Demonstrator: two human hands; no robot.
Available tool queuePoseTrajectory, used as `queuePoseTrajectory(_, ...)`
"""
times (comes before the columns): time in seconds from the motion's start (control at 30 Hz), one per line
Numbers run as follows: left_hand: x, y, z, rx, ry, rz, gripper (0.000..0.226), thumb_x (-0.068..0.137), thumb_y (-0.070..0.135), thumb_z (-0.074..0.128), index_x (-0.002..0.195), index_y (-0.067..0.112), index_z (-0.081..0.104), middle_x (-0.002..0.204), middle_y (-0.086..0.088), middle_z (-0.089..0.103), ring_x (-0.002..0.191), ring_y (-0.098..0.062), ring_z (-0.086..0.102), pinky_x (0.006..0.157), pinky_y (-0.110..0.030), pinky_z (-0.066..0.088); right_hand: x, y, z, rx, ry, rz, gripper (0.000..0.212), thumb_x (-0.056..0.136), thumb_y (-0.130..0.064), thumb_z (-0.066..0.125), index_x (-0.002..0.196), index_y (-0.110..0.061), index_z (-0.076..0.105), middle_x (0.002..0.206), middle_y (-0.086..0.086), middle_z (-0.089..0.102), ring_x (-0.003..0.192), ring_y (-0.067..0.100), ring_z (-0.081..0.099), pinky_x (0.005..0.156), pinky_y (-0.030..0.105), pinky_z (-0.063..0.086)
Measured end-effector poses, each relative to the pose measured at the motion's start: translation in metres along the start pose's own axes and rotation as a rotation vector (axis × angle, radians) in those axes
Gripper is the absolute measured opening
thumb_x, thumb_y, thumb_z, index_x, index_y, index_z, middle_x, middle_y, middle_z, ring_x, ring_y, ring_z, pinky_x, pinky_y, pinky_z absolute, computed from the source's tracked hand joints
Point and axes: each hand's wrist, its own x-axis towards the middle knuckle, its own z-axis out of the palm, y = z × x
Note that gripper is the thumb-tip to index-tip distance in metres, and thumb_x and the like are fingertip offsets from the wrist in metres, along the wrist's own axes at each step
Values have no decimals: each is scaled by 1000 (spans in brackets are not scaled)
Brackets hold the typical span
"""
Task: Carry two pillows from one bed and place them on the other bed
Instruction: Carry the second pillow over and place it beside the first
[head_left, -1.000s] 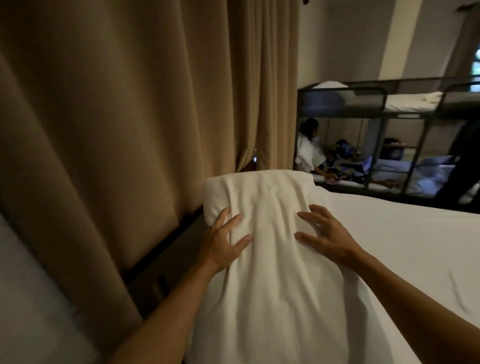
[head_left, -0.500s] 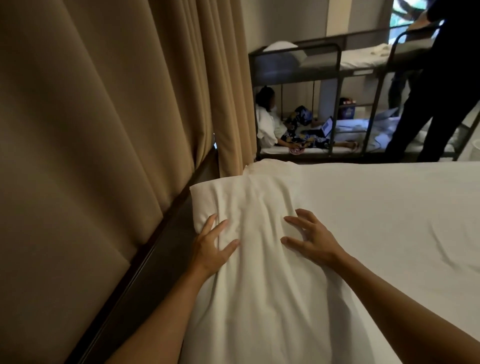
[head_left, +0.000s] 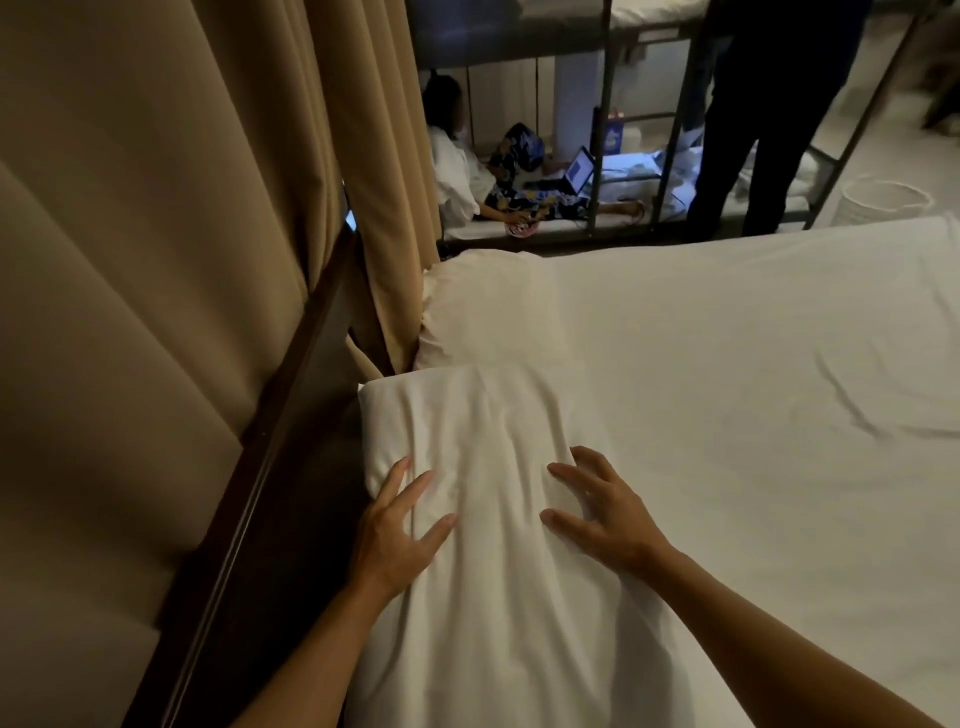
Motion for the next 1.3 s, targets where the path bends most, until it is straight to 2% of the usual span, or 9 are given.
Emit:
queuePoseTrajectory(0.23, 12, -80, 45, -34, -57, 49, 68, 77, 60, 64, 132, 21, 62, 154, -1, 39, 136, -19, 46, 105, -35, 45, 20, 35, 71, -36, 40, 51, 71, 78, -72, 58, 141, -37, 51, 158, -3, 31, 139, 19, 39, 108, 35, 38)
queuePoseTrajectory(0.5, 13, -129, 80, -52, -70, 84, 62, 78, 52, 69, 129, 19, 63, 155, -1, 39, 135, -20, 47, 104, -34, 45, 29, 66, 126, -33, 91, 85, 66, 79, -69, 61, 138, -39, 53, 156, -4, 33, 137, 19, 41, 108, 35, 38)
queuePoseTrajectory(0.67, -6, -138, 93, -42, -68, 79, 62, 78, 52, 69, 130, 18, 63, 155, -2, 38, 134, -20, 47, 103, -26, 41, 17, 75, 144, -28, 108, 98, 67, 79, -74, 56, 137, -40, 53, 154, -4, 34, 136, 19, 42, 107, 40, 41)
queuePoseTrajectory(0.9, -26, -136, 97, -39, -80, 83, 61, 78, 52, 69, 128, 18, 64, 153, -2, 40, 131, -21, 51, 101, -28, 45, -4, 82, 150, -37, 105, 124, 66, 80, -75, 55, 138, -43, 51, 154, -7, 33, 135, 19, 43, 106, 39, 41)
queuePoseTrajectory(1.1, -31, -134, 104, -39, -71, 75, 60, 78, 51, 70, 126, 15, 66, 152, -4, 43, 130, -23, 52, 99, -34, 49, -10, 87, 153, -46, 92, 129, 66, 80, -73, 56, 138, -42, 51, 154, -5, 34, 135, 19, 42, 107, 37, 39)
queuePoseTrajectory(1.3, -41, -128, 108, -50, -53, 80, 59, 78, 46, 72, 125, 12, 67, 151, -6, 44, 132, -21, 51, 103, -27, 45, -21, 92, 154, -22, 109, 131, 65, 80, -70, 60, 137, -39, 54, 152, -3, 36, 132, 23, 47, 104, 43, 44)
